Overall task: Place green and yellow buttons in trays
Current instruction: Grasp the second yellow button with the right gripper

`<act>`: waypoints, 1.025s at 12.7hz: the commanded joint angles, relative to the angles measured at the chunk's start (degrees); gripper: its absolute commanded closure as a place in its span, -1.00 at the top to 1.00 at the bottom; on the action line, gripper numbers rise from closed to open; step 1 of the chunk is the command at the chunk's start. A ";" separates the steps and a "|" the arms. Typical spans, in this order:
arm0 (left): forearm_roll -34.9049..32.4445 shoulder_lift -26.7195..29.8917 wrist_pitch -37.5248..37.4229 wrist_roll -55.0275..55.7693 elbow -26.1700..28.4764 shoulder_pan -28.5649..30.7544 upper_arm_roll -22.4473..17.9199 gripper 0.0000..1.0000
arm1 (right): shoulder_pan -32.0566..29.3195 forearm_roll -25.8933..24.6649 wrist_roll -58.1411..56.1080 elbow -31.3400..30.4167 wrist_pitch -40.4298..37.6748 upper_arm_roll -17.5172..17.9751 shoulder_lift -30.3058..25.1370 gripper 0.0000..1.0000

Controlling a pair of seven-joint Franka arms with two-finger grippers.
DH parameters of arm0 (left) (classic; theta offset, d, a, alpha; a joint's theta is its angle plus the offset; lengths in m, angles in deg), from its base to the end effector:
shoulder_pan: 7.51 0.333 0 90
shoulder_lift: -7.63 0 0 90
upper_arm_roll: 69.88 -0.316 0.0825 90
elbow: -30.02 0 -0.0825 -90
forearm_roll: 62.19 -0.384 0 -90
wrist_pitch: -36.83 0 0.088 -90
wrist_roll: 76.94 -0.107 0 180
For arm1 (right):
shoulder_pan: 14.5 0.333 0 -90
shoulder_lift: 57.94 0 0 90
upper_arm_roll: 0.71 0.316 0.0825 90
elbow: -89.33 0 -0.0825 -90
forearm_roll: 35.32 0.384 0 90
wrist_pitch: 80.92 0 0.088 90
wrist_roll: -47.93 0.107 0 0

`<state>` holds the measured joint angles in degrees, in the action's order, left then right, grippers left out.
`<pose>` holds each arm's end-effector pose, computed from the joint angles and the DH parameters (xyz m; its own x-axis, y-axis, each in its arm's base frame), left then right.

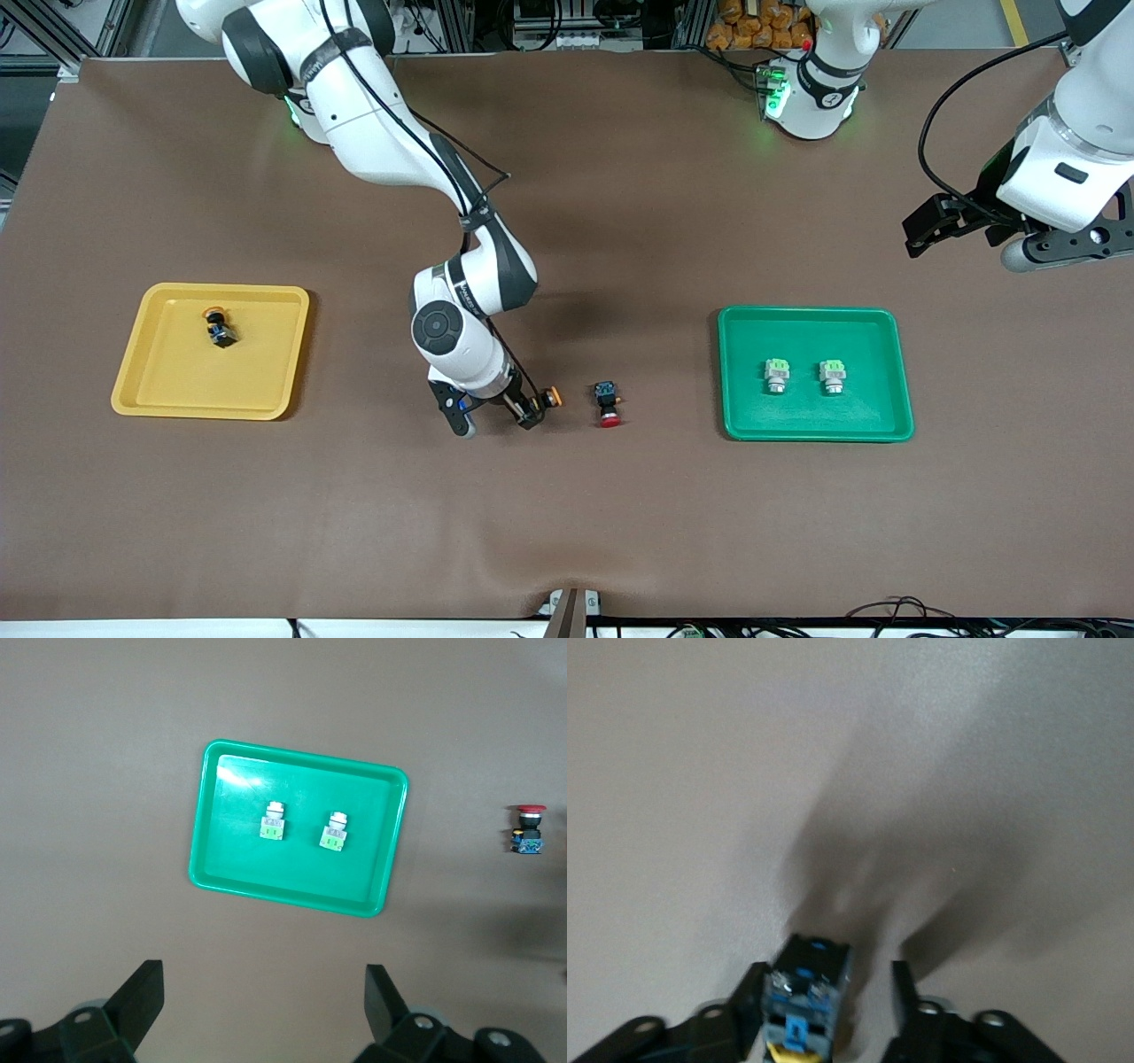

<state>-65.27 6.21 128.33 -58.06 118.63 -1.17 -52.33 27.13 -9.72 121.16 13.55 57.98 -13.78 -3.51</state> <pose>0.5555 -0.1021 0.6252 0.9904 0.1322 0.0403 0.1336 -0.9904 -0.0351 0.6425 0.4010 0.1843 0.5617 -0.8204 -0.1075 -0.8200 -0.5347 -0.2041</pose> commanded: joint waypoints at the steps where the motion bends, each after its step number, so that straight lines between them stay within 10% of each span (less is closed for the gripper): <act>1: 0.80 1.86 -0.27 -2.09 0.43 0.69 -0.06 1.00 | 0.03 -2.83 0.60 1.78 -1.08 -0.20 0.50 -1.00; 5: 0.27 2.82 -1.33 -5.59 -0.80 0.78 -1.28 1.00 | -1.81 -3.89 -3.52 1.43 -17.39 -1.17 -5.20 -1.00; 8: 0.18 2.83 -1.41 -10.41 -0.71 -4.92 -9.27 1.00 | -3.66 -3.98 -12.64 0.47 -29.36 -4.49 -8.54 -1.00; 13: 0.63 3.26 -3.79 -10.97 -0.80 -8.35 -14.03 1.00 | -9.53 -3.89 -44.16 -16.74 -29.57 -6.88 -19.35 -1.00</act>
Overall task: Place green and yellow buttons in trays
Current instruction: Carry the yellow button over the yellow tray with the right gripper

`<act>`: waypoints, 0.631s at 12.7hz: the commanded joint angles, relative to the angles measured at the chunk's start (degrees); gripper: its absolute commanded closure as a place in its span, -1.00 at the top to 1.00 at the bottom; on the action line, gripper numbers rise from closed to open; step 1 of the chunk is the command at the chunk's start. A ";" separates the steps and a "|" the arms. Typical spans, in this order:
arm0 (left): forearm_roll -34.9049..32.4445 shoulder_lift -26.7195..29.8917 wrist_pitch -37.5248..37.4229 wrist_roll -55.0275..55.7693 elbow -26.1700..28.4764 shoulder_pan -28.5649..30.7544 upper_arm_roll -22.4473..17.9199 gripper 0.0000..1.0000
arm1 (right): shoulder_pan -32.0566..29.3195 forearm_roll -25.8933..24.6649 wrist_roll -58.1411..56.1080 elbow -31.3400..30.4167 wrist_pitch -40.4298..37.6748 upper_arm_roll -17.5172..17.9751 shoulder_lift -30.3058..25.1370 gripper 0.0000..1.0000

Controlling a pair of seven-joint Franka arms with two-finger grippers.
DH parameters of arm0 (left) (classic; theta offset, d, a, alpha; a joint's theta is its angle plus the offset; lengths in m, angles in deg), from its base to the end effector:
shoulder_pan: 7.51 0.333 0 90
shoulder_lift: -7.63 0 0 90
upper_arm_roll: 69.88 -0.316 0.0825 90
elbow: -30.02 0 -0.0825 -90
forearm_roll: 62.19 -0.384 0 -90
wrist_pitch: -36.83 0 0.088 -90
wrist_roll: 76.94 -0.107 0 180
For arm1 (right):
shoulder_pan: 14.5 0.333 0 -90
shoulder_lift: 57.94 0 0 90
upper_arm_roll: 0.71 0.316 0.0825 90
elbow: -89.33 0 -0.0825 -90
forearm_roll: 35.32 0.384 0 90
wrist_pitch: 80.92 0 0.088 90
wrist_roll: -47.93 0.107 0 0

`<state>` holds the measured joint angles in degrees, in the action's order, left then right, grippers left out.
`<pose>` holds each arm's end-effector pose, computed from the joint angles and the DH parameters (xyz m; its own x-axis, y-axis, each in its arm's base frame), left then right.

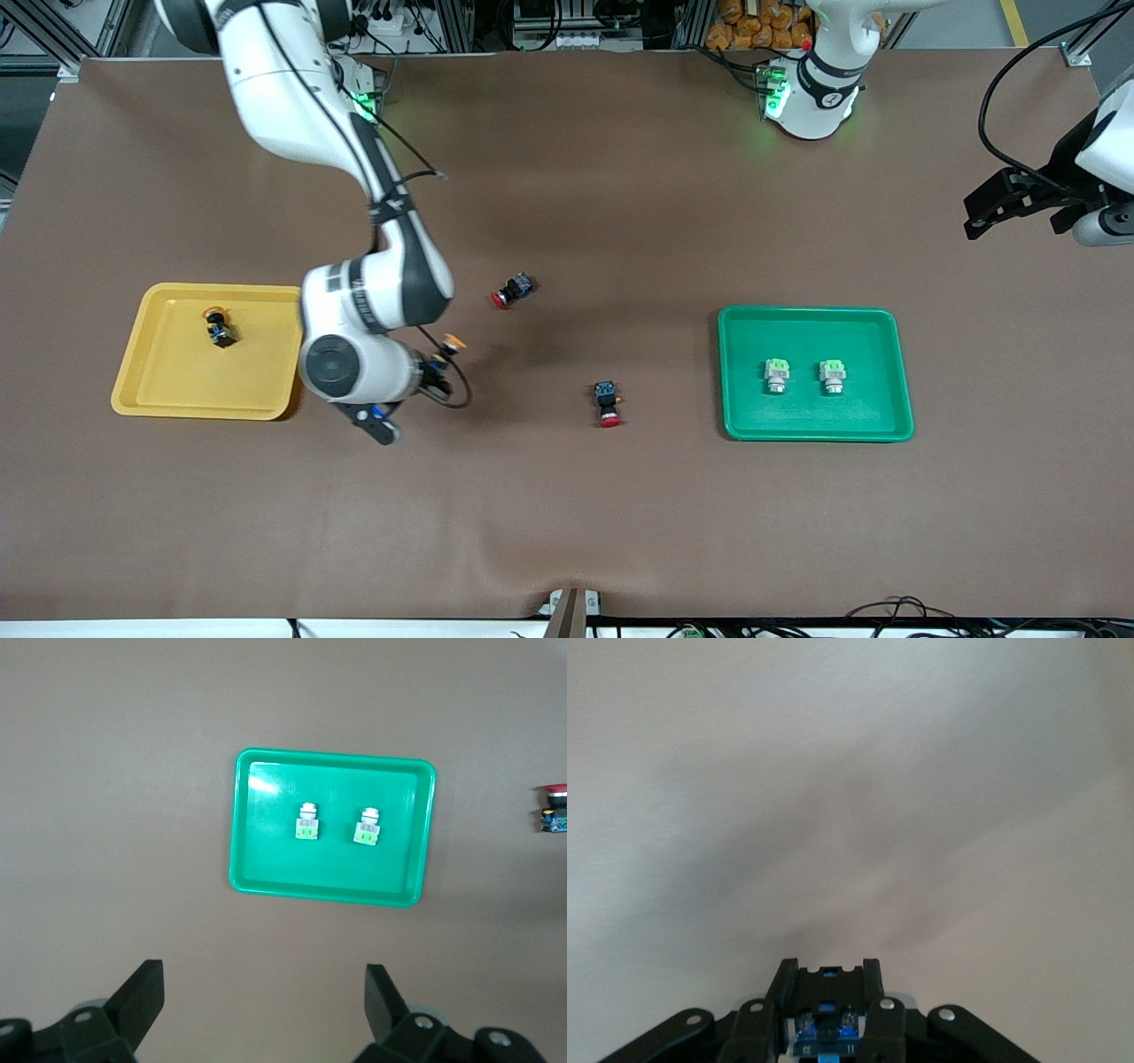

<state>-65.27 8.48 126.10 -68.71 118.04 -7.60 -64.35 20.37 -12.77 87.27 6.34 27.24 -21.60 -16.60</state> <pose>0.5470 -0.0484 0.6480 0.9980 0.0461 0.0441 0.0482 -0.9976 -0.0493 0.6534 0.2365 0.2631 0.8212 -0.5178 -0.2399 -0.5171 -0.8530 0.0711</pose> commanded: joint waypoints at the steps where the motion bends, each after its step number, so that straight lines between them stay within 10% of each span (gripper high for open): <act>1: 0.62 0.99 -1.56 -0.32 -0.21 -1.58 -2.02 1.00 | -2.78 -0.92 -11.72 -10.95 1.36 0.76 -6.79 -1.00; 8: 0.71 0.91 -1.29 -1.02 -0.21 -1.40 -1.58 1.00 | -7.42 -1.19 -45.39 -17.64 0.66 -8.72 -7.24 -1.00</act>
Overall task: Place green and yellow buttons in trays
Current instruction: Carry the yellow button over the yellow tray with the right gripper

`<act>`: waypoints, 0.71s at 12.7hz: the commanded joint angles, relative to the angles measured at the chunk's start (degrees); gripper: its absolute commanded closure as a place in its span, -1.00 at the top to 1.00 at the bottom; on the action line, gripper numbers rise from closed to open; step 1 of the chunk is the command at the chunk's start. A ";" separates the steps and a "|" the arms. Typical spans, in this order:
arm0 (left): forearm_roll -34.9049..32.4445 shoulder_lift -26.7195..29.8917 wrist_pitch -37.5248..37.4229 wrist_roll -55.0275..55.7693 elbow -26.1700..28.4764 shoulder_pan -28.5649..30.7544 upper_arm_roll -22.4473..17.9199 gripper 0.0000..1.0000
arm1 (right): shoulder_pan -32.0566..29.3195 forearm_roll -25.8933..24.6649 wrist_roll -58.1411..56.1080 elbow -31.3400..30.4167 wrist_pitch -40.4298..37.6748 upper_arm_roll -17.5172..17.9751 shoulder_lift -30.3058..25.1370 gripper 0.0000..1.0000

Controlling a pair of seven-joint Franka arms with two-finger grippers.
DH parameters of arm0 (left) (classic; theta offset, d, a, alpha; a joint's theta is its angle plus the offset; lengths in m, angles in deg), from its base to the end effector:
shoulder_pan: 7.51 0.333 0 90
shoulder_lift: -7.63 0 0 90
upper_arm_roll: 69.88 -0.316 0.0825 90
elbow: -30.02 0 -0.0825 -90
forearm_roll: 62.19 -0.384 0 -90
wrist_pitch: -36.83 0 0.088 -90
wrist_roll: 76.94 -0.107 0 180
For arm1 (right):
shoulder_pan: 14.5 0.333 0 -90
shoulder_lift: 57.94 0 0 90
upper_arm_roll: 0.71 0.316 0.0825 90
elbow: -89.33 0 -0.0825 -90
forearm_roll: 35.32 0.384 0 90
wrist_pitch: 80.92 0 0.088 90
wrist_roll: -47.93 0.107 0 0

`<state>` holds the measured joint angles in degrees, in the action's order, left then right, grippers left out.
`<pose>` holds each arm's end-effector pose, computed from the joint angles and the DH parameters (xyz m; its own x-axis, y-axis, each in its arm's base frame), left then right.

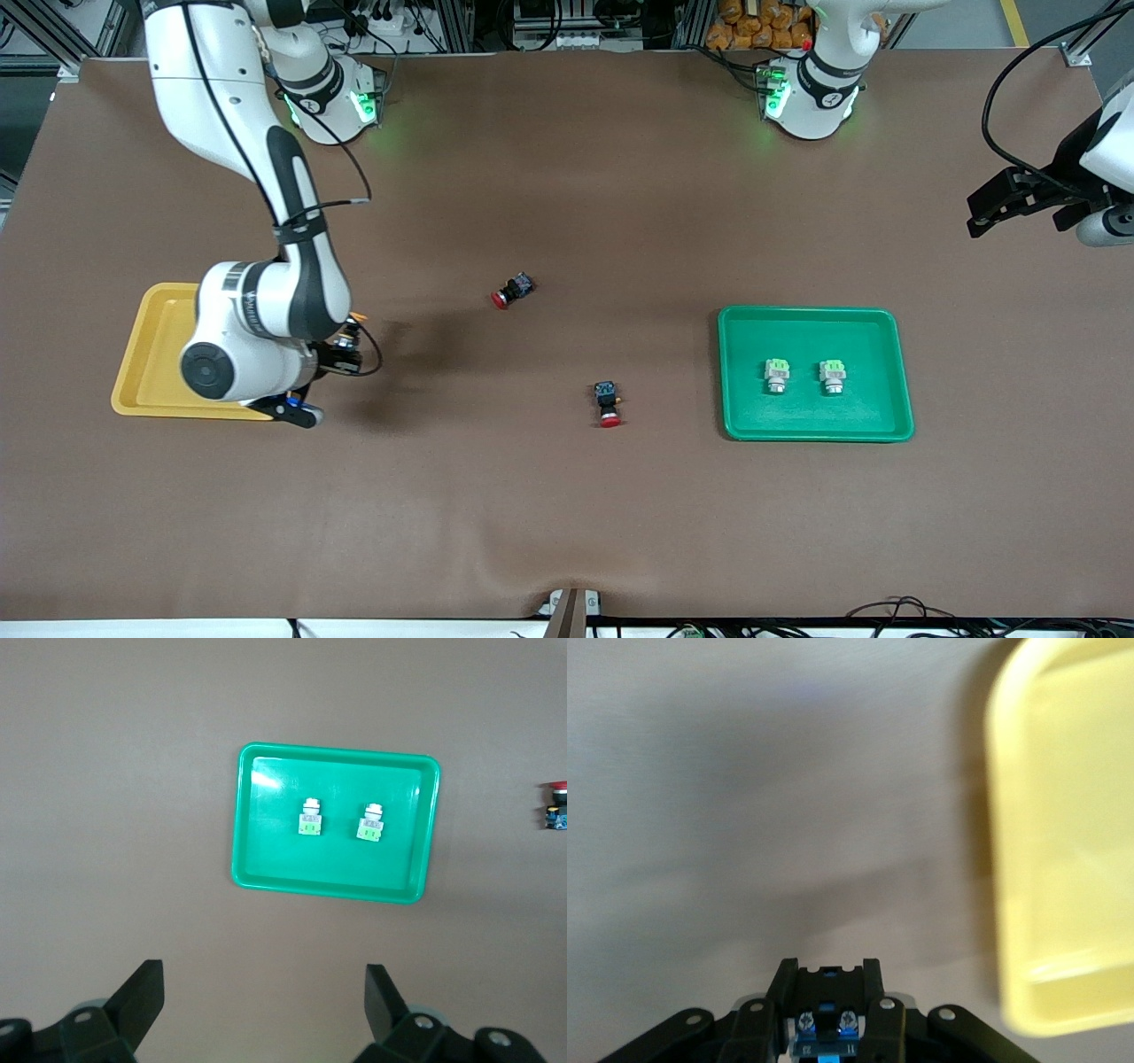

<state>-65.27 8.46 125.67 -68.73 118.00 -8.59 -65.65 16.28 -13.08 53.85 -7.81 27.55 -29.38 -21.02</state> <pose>0.5466 -0.0453 0.6474 0.9980 0.0515 0.0370 0.0533 -0.9973 -0.0500 0.6284 0.0779 0.2326 0.9151 -0.2145 -0.3414 -0.2187 -0.9754 0.0267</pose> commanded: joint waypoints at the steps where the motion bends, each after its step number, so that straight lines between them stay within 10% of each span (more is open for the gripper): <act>1: 0.71 0.93 -1.04 -1.00 -0.17 -0.41 -0.27 1.00 | -6.05 -0.88 -18.60 -3.49 0.17 -0.96 -2.56 -1.00; 6: 0.71 0.32 -1.13 -0.82 0.01 -0.32 -0.45 1.00 | -12.92 0.09 -37.87 -2.79 -0.54 -0.96 -0.54 -1.00; 8: 0.71 -0.04 -1.21 -0.39 0.36 -0.50 -0.36 1.00 | -13.02 2.28 -38.97 -2.87 -0.19 -0.96 -0.19 -0.23; 9: 0.71 -0.04 -1.22 -0.38 0.36 -0.50 -0.27 1.00 | -13.02 2.63 -38.80 -2.87 -0.19 -0.96 0.08 0.64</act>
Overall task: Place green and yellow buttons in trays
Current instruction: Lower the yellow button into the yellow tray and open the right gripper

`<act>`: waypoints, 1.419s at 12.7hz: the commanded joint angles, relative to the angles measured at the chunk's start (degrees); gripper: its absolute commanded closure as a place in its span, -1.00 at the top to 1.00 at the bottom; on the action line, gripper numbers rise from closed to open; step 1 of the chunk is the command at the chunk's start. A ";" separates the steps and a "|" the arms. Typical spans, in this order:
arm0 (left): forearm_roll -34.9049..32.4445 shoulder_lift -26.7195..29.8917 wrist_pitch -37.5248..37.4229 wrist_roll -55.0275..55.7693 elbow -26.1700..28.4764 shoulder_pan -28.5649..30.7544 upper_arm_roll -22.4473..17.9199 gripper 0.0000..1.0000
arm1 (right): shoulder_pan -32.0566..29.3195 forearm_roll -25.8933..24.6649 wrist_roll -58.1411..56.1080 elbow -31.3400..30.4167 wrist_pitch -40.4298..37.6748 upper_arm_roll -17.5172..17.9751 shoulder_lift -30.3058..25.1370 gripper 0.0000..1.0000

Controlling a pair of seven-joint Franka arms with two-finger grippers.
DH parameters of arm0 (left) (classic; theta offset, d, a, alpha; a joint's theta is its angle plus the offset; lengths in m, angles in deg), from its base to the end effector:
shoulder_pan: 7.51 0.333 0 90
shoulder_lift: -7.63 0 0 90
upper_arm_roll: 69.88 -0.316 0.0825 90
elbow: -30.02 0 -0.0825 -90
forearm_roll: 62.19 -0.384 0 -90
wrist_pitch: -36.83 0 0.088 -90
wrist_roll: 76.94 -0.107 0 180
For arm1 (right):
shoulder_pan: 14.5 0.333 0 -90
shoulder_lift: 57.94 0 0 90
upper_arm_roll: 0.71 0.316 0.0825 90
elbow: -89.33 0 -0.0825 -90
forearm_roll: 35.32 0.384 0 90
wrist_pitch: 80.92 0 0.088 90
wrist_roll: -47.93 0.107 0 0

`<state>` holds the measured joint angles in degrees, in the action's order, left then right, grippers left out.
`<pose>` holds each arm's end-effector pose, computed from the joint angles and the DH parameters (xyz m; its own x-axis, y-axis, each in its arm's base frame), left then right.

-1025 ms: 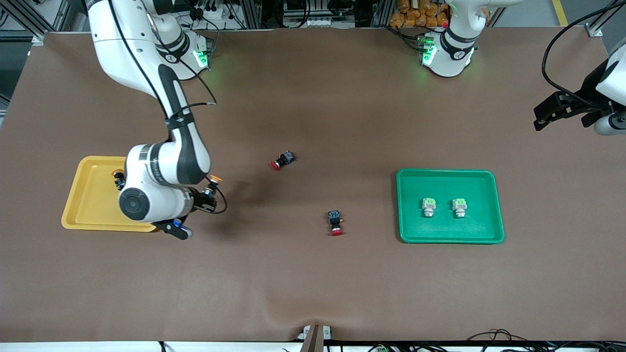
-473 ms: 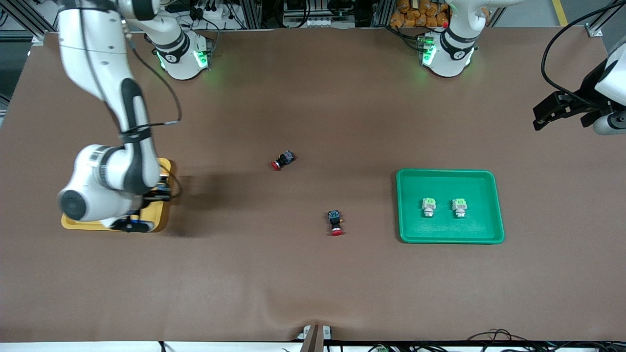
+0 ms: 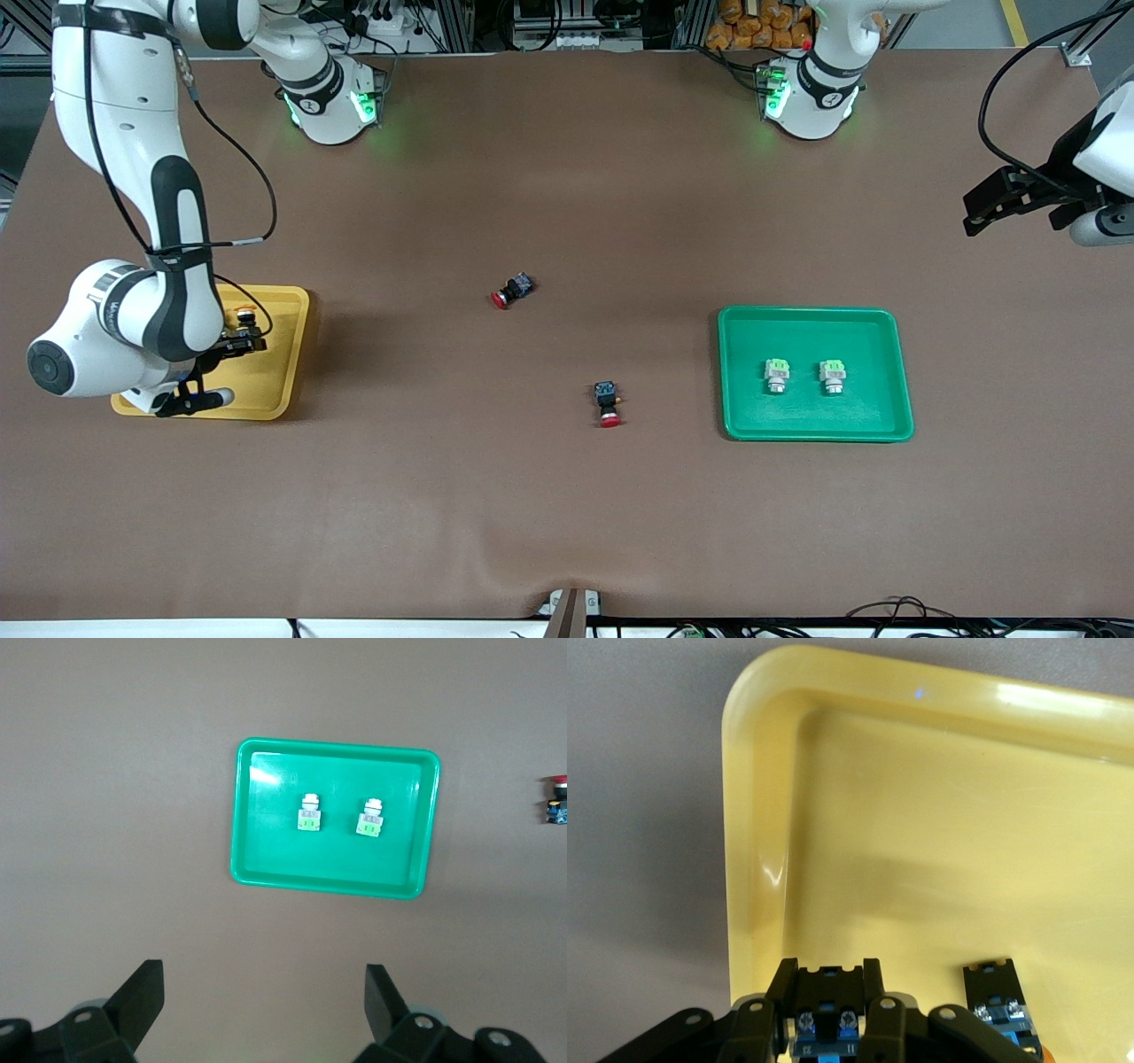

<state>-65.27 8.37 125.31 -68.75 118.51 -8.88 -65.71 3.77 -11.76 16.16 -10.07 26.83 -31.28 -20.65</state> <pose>0.5462 -0.0474 0.6418 0.9987 0.0475 0.0204 0.0485 -0.9975 -0.0523 0.6145 -0.0797 0.2191 0.9278 0.1829 -0.3252 0.1223 -0.9725 -0.1981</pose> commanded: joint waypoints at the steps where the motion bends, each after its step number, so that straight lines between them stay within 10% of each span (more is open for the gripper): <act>1: 0.80 0.22 -0.85 -0.37 0.01 -0.21 -0.04 1.00 | -0.42 1.83 -1.01 -0.61 0.54 0.94 -0.29 1.00; 7: 1.06 0.84 -0.15 -0.19 1.59 -0.30 0.58 1.00 | -2.69 1.93 -1.01 -0.52 0.01 2.43 -0.64 1.00; 18: 1.06 1.90 0.73 -0.19 4.23 -0.38 1.11 1.00 | -13.86 -14.31 48.86 -0.35 -12.28 31.23 -17.58 1.00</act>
<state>-65.21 8.38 125.35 -68.75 120.76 -9.43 -64.74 -7.42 -21.33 55.32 -8.68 17.37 -6.68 -31.79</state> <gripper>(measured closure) 0.000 0.000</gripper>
